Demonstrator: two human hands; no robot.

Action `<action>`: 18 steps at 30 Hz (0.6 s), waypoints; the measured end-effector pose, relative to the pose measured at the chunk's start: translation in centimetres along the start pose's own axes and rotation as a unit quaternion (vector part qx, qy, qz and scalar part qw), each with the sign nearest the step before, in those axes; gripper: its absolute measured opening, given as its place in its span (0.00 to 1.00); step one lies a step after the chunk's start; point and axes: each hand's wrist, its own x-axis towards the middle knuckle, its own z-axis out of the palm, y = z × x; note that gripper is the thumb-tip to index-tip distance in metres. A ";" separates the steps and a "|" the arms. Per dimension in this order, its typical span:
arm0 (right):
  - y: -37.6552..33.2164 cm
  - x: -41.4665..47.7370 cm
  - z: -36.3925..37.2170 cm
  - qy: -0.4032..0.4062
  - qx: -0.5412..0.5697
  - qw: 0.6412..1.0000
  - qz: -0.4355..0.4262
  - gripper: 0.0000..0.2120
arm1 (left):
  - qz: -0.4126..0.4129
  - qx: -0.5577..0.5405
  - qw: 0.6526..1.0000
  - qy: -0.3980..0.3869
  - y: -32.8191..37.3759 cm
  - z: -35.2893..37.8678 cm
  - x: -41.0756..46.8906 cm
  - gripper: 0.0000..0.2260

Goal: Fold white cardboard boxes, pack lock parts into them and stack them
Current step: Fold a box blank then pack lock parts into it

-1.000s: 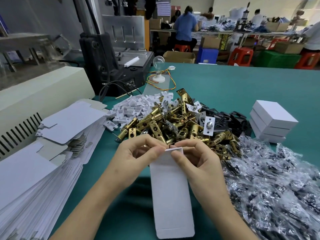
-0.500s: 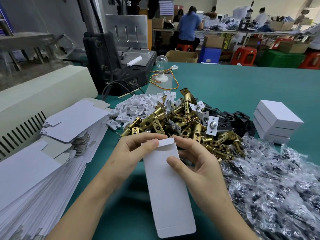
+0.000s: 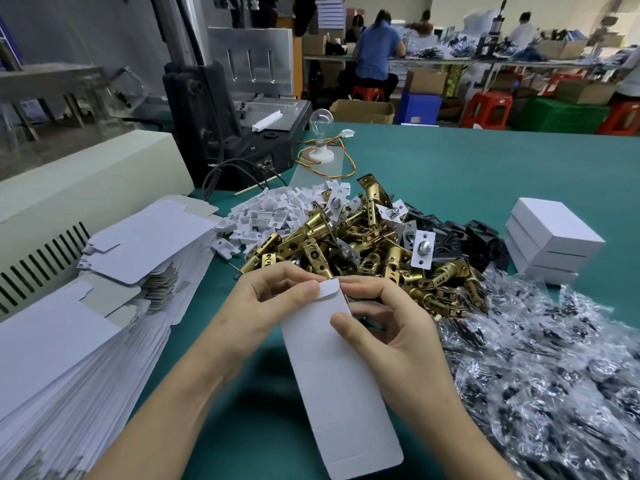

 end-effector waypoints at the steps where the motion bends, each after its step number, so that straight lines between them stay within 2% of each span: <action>1: 0.0 0.0 0.0 -0.001 0.000 1.000 0.002 0.11 | -0.004 -0.006 1.000 0.000 0.0 0.0 0.0 0.04; 13: 0.3 0.1 -0.1 0.007 -0.015 1.000 0.008 0.09 | 0.028 0.010 1.000 -0.010 -0.2 0.1 0.0 0.04; 18: 0.0 0.0 -0.2 0.009 0.024 0.999 0.024 0.17 | 0.060 0.034 0.997 -0.024 -0.4 0.1 0.0 0.06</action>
